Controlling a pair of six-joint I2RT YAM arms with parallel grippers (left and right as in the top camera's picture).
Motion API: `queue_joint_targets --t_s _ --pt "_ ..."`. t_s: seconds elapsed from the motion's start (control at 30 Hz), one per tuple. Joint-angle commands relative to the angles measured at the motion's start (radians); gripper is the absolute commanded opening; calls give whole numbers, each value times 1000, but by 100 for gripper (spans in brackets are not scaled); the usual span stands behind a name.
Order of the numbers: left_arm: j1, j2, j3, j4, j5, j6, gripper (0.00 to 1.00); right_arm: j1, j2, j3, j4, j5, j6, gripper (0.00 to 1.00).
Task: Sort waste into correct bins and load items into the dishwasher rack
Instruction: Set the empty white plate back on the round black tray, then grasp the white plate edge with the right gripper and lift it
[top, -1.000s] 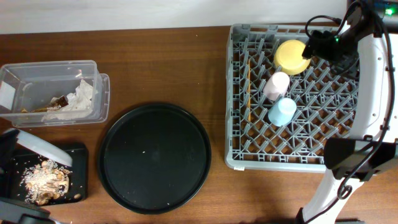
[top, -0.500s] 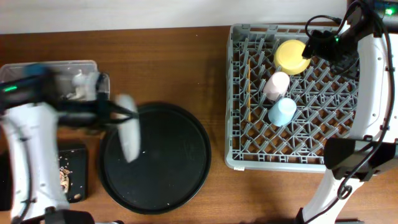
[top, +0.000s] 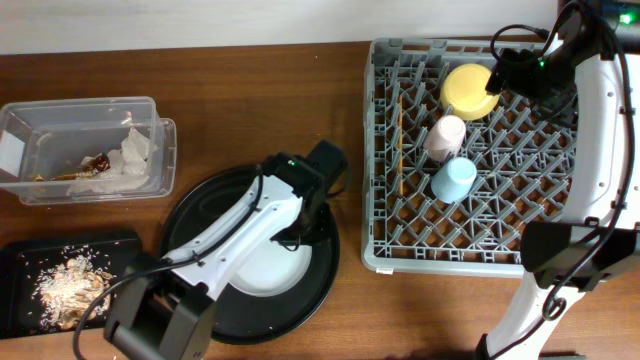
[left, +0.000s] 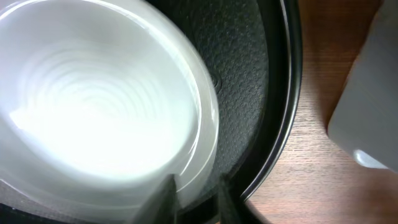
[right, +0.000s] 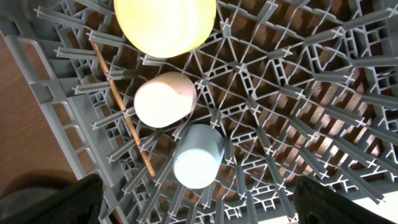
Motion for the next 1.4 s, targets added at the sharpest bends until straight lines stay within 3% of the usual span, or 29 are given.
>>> queue_joint_targets --t_s 0.0,0.1,0.2,0.27,0.3,0.43,0.53,0.73,0.8,0.83,0.87,0.93,1.1,1.2,1.37 --pt "-5 3 13 -4 -13 -5 76 -2 -1 2 0 9 5 98" --pt "12 -7 102 -84 -35 13 81 -2 -1 2 0 9 5 98" --pt "117 -79 296 -277 -207 11 81 -2 -1 2 0 9 5 98" --pt "240 -140 381 -338 -241 11 87 -2 -1 2 0 9 5 98" --pt "331 -176 407 -350 -250 11 99 -2 -1 2 0 9 5 98" --pt "745 -265 410 -409 -158 12 99 -2 -1 2 0 9 5 98" --pt "883 -262 410 -408 -126 12 99 -2 -1 2 0 9 5 98" --pt "930 -262 410 -408 -126 12 99 -1 -1 2 48 -125 65 98" --pt "930 -262 410 -408 -126 12 99 12 2 -3 -8 -337 63 98" --pt "930 -262 410 -408 -126 12 99 42 2 -19 -38 -348 40 99" --pt "931 -262 410 -408 -126 12 99 92 2 -55 -38 -348 -25 93" --pt "930 -262 410 -408 -126 12 99 215 2 -158 -25 -347 -93 93" --pt "930 -262 410 -408 -126 12 99 582 2 -487 189 -259 -96 92" --pt "930 -262 410 -408 -126 12 99 756 3 -553 340 -226 -97 92" --pt "930 -262 410 -408 -126 12 99 896 3 -595 478 -143 -93 93"
